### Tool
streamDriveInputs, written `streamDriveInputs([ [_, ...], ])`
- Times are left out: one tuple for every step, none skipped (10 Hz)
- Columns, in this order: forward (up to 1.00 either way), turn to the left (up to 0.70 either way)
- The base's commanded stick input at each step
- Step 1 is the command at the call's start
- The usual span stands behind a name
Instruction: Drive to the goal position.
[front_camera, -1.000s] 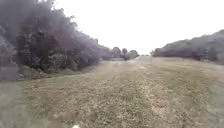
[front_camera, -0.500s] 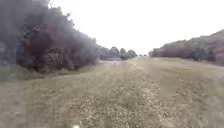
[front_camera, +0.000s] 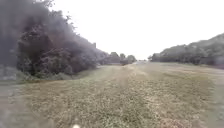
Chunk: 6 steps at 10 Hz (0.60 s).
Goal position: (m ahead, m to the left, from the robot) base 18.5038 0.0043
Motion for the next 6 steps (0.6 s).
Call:
streamDriveInputs([
  [0.60,-0.11],
  [0.60,-0.11],
  [0.60,-0.11],
  [0.60,-0.11],
  [0.60,-0.11],
  [0.60,-0.11],
])
